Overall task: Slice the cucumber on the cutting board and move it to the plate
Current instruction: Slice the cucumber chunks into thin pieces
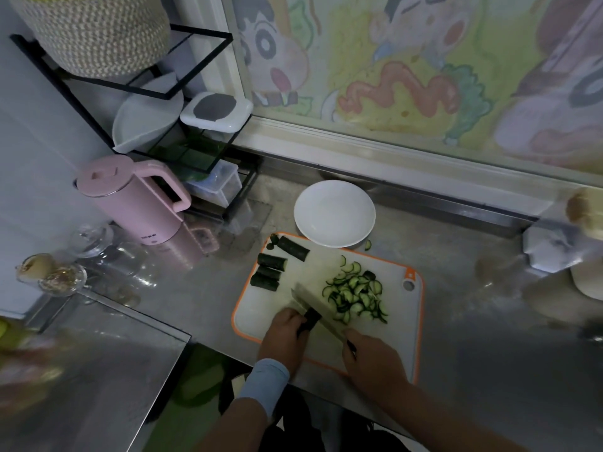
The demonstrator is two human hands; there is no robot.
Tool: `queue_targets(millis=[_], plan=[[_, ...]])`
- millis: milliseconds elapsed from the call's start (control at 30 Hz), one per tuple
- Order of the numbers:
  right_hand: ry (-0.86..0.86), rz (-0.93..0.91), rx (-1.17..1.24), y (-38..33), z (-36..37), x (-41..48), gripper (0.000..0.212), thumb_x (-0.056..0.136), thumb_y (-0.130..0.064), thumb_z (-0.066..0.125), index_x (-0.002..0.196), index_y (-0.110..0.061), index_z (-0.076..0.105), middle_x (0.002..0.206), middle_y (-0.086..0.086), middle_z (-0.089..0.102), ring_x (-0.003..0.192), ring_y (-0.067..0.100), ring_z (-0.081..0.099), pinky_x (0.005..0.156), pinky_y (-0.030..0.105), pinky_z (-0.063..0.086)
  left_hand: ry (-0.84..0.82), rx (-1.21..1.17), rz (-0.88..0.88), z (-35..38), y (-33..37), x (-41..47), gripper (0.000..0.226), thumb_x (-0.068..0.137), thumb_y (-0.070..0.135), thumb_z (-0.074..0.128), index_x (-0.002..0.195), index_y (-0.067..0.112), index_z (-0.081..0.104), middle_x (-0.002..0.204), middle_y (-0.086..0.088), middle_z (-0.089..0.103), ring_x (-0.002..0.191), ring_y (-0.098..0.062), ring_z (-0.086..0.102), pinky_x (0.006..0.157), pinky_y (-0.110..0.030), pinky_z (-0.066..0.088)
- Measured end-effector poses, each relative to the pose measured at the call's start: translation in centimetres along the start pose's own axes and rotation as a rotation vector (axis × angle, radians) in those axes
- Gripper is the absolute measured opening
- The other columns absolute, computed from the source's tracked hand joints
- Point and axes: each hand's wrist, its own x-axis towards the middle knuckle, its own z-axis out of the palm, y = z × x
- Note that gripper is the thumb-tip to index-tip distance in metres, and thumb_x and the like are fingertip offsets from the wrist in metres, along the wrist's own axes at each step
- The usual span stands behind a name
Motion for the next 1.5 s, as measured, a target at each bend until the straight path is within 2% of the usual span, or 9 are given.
queue_targets(millis=[167,333,400,633,967,1133,1267,1333,1500], plan=[[-0.036,-0.105,0.022,0.1,0.2,0.8,0.043,0.096,-0.030,0.045,0.139,-0.030,0.048,0.098,0.005,0.066,0.086,0.023,0.061,0.065,0.026,0.035,-0.060,0.083,0.079,0.2,0.7,1.0,0.031,0.087,0.020,0.051,0.113,0.015,0.068,0.113,-0.010,0.060,0.106,-0.029,0.051,0.084,-0.036,0.049],[0.020,-0.135,-0.149,-0.6,0.7,0.3,0.038,0.089,-0.032,0.045,0.122,-0.030,0.063,0.063,-0.003,0.056,0.047,0.014,0.053,0.040,0.026,0.035,-0.110,0.183,0.092,0.1,0.5,1.2,0.033,0.094,0.017,0.047,0.123,0.019,0.062,0.126,-0.004,0.055,0.115,-0.024,0.047,0.089,-0.033,0.045],[0.042,-0.129,-0.202,-0.7,0.9,-0.1,0.039,0.086,-0.034,0.042,0.115,-0.029,0.067,0.058,-0.003,0.053,0.041,0.012,0.049,0.035,0.025,0.033,-0.088,0.181,0.098,0.2,0.4,0.9,0.032,0.094,0.017,0.048,0.123,0.017,0.063,0.126,-0.005,0.056,0.114,-0.025,0.048,0.088,-0.034,0.046],[0.053,-0.103,-0.234,-0.2,0.2,-0.8,0.039,0.084,-0.034,0.041,0.114,-0.030,0.066,0.056,-0.004,0.051,0.039,0.015,0.050,0.033,0.027,0.034,0.000,0.145,0.121,0.5,0.1,0.8,0.024,0.084,0.010,0.061,0.106,0.011,0.072,0.106,-0.010,0.065,0.097,-0.031,0.059,0.078,-0.032,0.050],[0.002,-0.132,-0.226,-0.4,-0.1,-0.3,0.038,0.082,-0.034,0.046,0.114,-0.027,0.066,0.051,-0.005,0.052,0.039,0.009,0.048,0.040,0.021,0.020,0.011,0.109,0.112,0.2,0.4,0.9,0.023,0.089,0.015,0.058,0.107,0.014,0.072,0.111,-0.007,0.064,0.102,-0.027,0.057,0.079,-0.032,0.049],[-0.032,-0.129,-0.048,-0.7,0.8,1.9,0.039,0.091,-0.023,0.043,0.128,-0.022,0.058,0.087,0.006,0.069,0.076,0.026,0.066,0.060,0.030,0.046,0.032,0.046,0.092,0.4,0.2,0.8,0.019,0.083,0.015,0.063,0.098,0.017,0.074,0.103,-0.004,0.068,0.095,-0.025,0.061,0.074,-0.030,0.052],[0.081,-0.190,-0.108,-1.6,1.3,2.5,0.040,0.082,-0.032,0.041,0.106,-0.022,0.072,0.069,-0.004,0.068,0.053,0.012,0.064,0.043,0.022,0.046,0.043,0.044,0.076,0.3,0.4,0.8,0.019,0.086,0.014,0.061,0.101,0.015,0.073,0.107,-0.005,0.066,0.100,-0.026,0.059,0.078,-0.032,0.050],[0.165,-0.241,-0.138,-1.2,1.7,1.9,0.041,0.081,-0.034,0.041,0.105,-0.021,0.072,0.066,-0.005,0.066,0.051,0.011,0.062,0.041,0.021,0.043,0.037,0.061,0.071,0.2,0.6,0.7,0.020,0.088,0.014,0.060,0.103,0.015,0.073,0.110,-0.006,0.065,0.103,-0.026,0.058,0.082,-0.030,0.047],[0.118,-0.208,-0.233,0.3,0.6,0.0,0.037,0.083,-0.031,0.043,0.113,-0.026,0.065,0.055,-0.006,0.055,0.043,0.008,0.053,0.037,0.022,0.033,0.037,0.066,0.061,0.5,0.2,0.7,0.022,0.089,0.016,0.058,0.106,0.016,0.072,0.112,-0.005,0.063,0.104,-0.025,0.057,0.084,-0.029,0.047]])
